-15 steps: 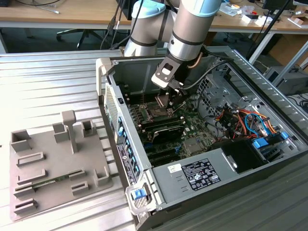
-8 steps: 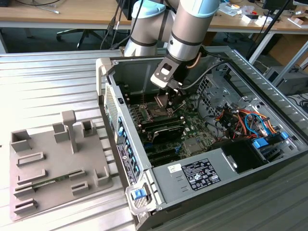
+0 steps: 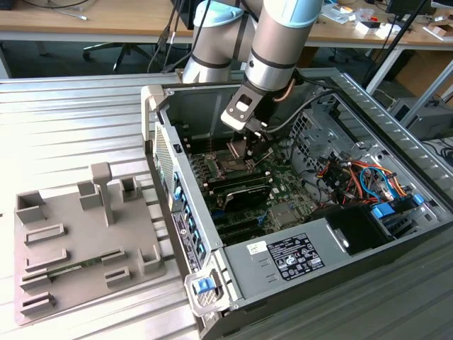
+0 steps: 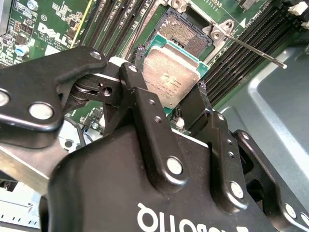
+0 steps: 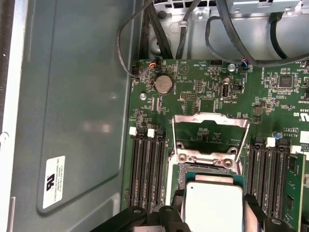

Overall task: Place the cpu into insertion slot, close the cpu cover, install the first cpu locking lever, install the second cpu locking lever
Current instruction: 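Place the cpu into insertion slot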

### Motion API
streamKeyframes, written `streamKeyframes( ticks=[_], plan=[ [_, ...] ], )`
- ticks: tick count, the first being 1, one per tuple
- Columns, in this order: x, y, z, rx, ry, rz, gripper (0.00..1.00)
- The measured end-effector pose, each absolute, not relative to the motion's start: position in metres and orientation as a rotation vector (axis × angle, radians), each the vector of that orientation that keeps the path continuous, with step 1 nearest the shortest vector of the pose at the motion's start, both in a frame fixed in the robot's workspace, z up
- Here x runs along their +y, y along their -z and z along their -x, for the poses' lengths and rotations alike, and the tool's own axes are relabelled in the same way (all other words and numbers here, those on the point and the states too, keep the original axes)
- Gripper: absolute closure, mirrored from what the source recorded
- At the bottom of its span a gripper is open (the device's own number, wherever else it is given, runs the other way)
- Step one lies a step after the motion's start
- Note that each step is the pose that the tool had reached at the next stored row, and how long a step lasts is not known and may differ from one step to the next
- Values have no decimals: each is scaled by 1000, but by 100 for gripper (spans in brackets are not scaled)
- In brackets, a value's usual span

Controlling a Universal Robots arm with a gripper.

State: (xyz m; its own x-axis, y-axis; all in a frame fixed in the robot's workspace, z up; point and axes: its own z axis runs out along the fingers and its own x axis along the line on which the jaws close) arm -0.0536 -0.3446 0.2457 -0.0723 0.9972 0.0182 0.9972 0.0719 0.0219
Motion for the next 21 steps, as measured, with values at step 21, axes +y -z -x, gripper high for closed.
streamKeyframes(
  ticks=[21],
  plan=[
    [-344,-241,54,2299,-45,-2139,45]
  ],
)
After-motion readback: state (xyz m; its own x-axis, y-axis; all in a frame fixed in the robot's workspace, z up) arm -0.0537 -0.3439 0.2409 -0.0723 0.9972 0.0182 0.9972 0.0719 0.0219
